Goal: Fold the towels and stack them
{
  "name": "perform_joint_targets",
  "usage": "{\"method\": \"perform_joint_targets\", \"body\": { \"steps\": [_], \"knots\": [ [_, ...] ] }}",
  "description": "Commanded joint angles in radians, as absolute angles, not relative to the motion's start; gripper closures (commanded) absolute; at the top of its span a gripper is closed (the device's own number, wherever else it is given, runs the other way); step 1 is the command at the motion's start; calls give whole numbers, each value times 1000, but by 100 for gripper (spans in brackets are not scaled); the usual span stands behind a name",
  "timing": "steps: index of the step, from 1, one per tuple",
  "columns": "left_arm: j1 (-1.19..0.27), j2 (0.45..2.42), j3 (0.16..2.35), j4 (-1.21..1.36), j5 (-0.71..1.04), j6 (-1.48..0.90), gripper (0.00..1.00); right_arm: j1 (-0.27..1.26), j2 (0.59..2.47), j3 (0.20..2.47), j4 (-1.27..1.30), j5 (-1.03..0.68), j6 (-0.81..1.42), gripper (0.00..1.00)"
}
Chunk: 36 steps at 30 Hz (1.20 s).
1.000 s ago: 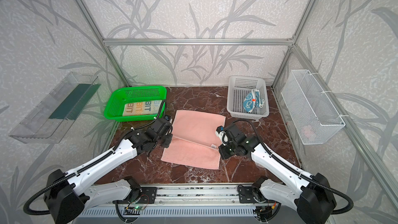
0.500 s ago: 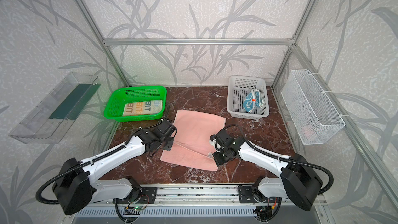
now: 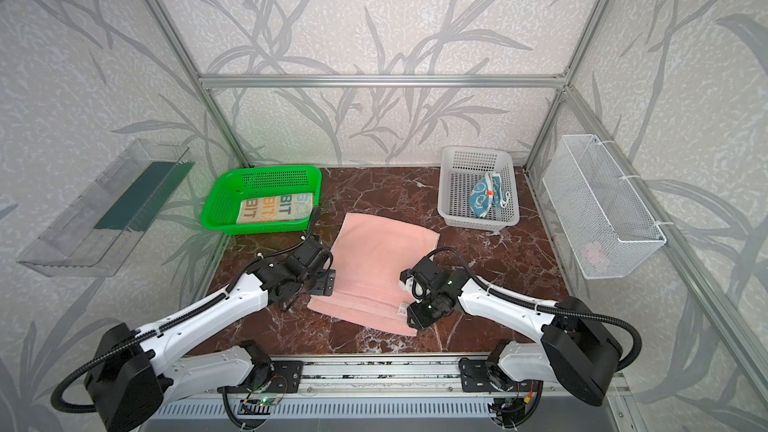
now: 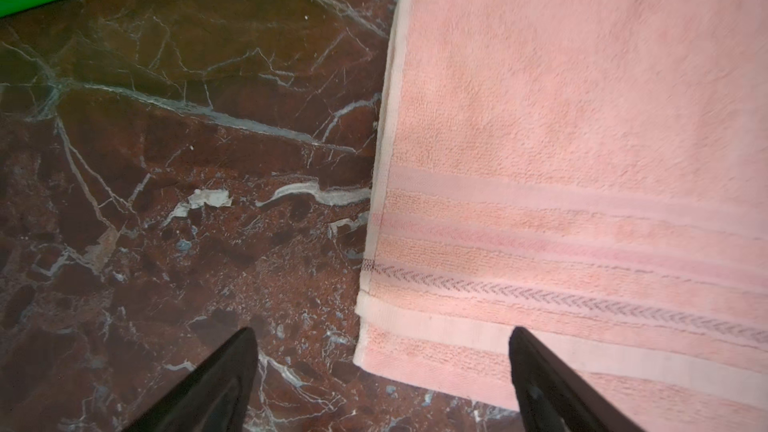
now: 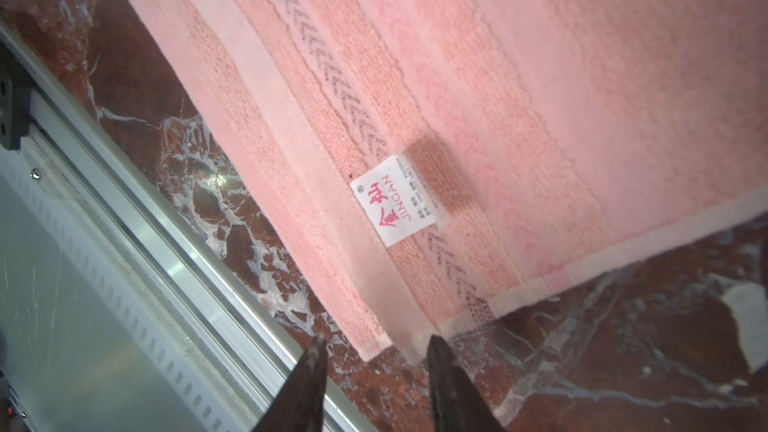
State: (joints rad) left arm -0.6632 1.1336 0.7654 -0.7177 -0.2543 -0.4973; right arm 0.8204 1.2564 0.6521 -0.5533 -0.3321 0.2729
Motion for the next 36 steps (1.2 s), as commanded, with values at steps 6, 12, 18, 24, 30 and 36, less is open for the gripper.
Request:
{"method": "perform_joint_targets", "body": {
  "steps": [6,12,18,24,30,36],
  "knots": [
    [-658,1162,828,-578,-342,-401,1,766,1095,694,-521,-150,298,35],
    [-600,1315,961,-476,-318,-233,1,631,1200,814,-491,-103,232,35],
    [-494,1587,1206,-502,-210,-98,1,510,1411,975,-468,-131,144,35],
    [-434,1847,1495,-625,-157,-51,3,454,1636,1171,-449,-168,102,36],
    [-399,2038,1728,-725,-134,-6,3,390,1908,1458,-486,-237,121,36],
    [-372,2152,1859,-789,-126,18,3,348,2081,1641,-524,-207,145,35]
  ]
}}
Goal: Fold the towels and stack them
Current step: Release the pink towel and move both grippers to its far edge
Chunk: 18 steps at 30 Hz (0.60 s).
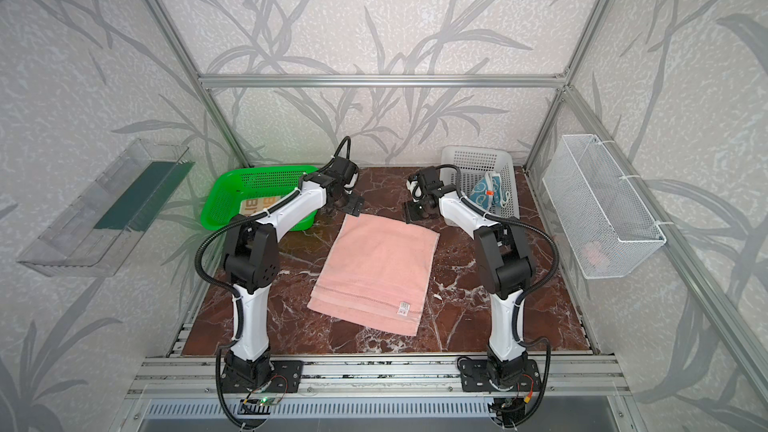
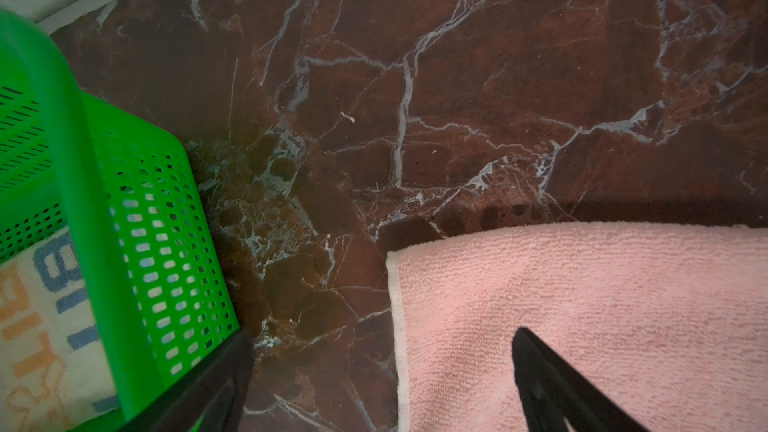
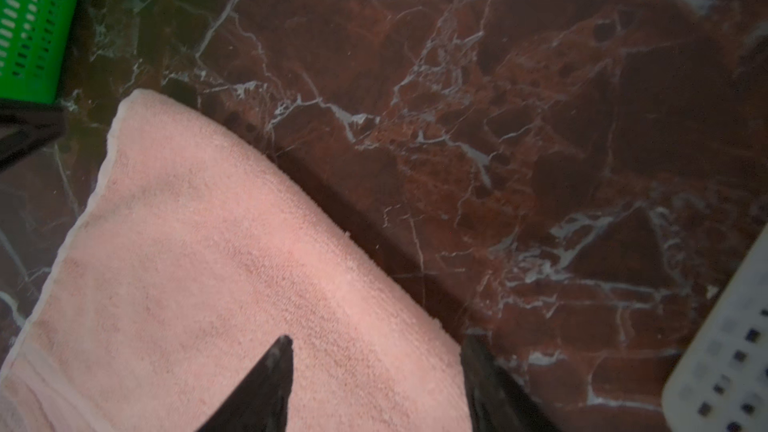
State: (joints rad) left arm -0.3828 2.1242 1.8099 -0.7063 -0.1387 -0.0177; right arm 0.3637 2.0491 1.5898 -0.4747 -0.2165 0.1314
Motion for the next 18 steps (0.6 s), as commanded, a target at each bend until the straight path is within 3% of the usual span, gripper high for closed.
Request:
{"method": "perform_joint_targets", "body": {
  "steps": [1,12,18],
  "knots": [
    [-369,2164,1872,-795,-122,22,3,340,2099,1656,-531,-197,151,35],
    [-353,2265,1999,-899,-92,175,1,257,2071,1603,-557,-81,134,35],
    [-353,2344,2117,-984,-87,234,1,254,2090,1649,-663,-66,29,40]
  ]
}}
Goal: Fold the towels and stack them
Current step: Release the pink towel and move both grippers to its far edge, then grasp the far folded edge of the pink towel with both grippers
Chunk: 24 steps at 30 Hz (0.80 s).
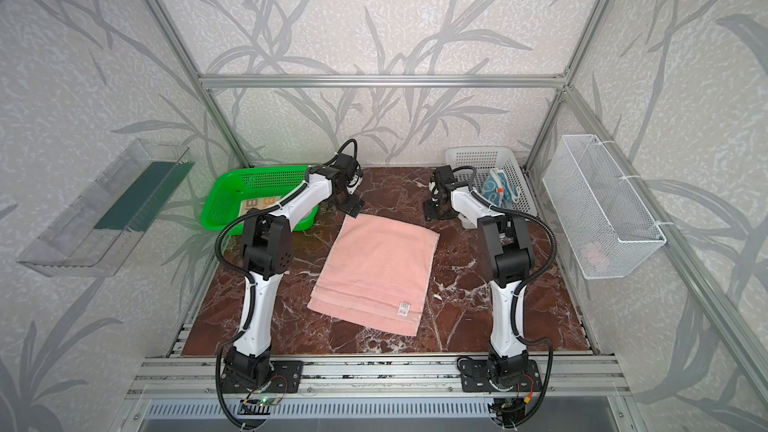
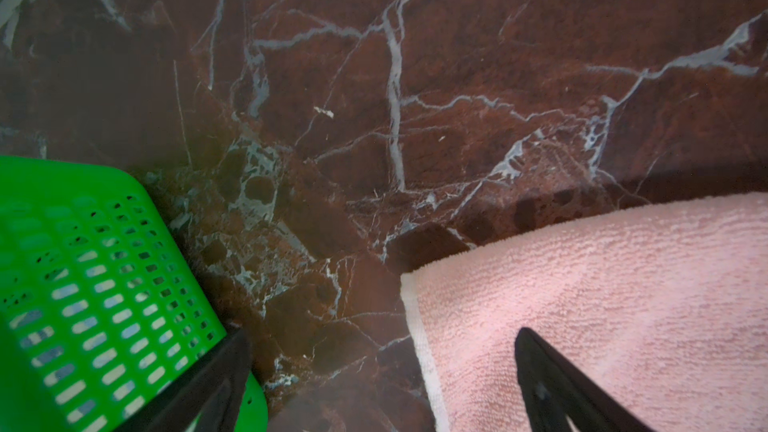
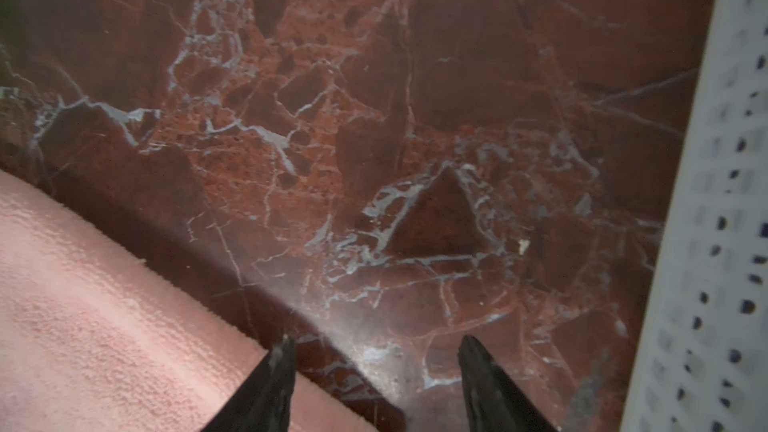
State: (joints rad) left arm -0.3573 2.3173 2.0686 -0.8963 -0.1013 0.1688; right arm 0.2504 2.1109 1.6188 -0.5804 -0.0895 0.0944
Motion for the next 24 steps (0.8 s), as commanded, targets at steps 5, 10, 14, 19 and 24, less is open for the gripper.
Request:
{"method": "perform_joint_targets", "body": {
  "steps": [5,10,14,19,24],
  "knots": [
    [-353,2392,2165,-1017,-98,250,3,289,2095,1650,-717,-72,-60,41],
    [-353,2433,2195,-1026,-110,232,6,323,2125,1651,-745,-42,-82,42],
    [-353,2448,2203,-1034,-110,221,8,334,2143,1652,-762,-4,-75,44],
    [-353,2448,2194,-1045,-114,213,10,336,2163,1643,-782,32,-71,49],
    [-354,2439,2169,-1054,-112,197,11,345,2230,1708,-828,41,-81,63]
  ]
}}
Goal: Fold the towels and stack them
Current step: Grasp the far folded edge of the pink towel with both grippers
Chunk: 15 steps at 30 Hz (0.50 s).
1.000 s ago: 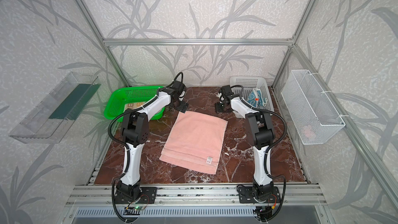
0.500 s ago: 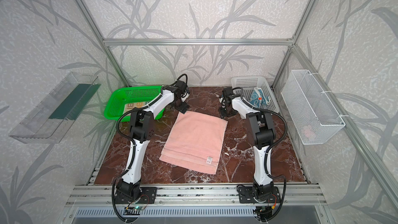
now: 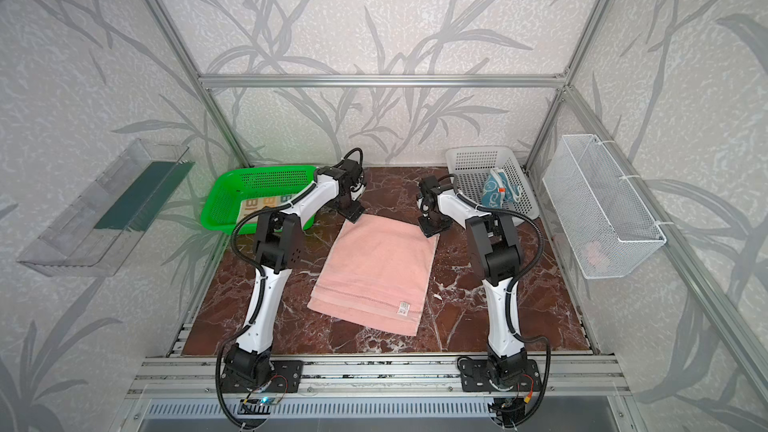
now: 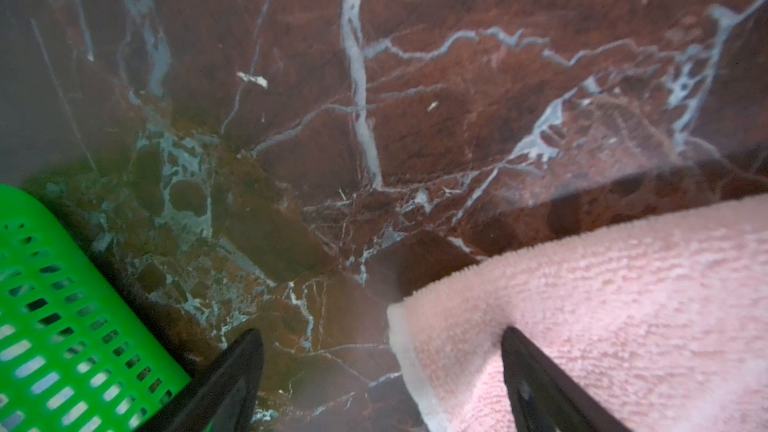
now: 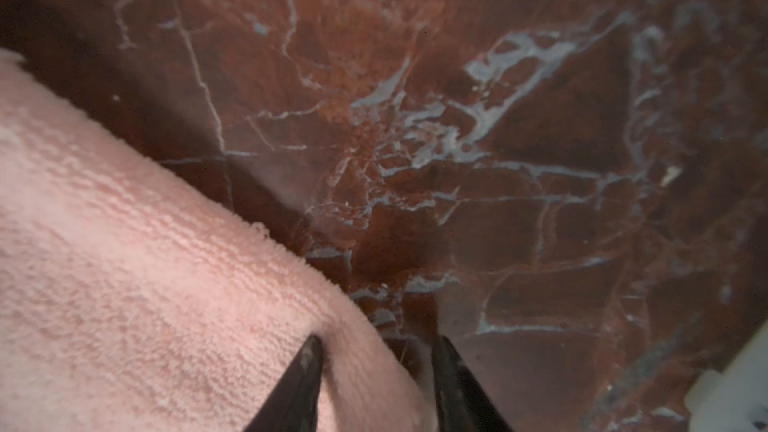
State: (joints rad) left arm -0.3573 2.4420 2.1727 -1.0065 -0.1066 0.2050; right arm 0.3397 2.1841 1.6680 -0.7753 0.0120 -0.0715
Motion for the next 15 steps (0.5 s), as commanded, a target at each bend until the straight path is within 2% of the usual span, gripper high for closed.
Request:
{"method": "perform_joint_targets", "body": {
  "steps": [1,3,4,9,12,15],
  "knots": [
    [-353,2434,2160,-1053,-112,194,11,348,2245,1728,-836,39,-85,69],
    [-353,2426,2141,-1049,-111,192,11,353,2272,1768,-844,35,-100,79],
    [-353,2420,2131,-1049,-110,191,11,356,2287,1794,-850,31,-107,80],
    [-353,2392,2086,-1043,-116,189,11,359,2356,1940,-867,25,-157,80],
    [-349,2378,2072,-1040,-123,186,11,358,2399,2048,-897,21,-199,74],
    [-334,2366,2075,-1028,-116,183,11,358,2423,2114,-926,41,-241,58]
  ]
}}
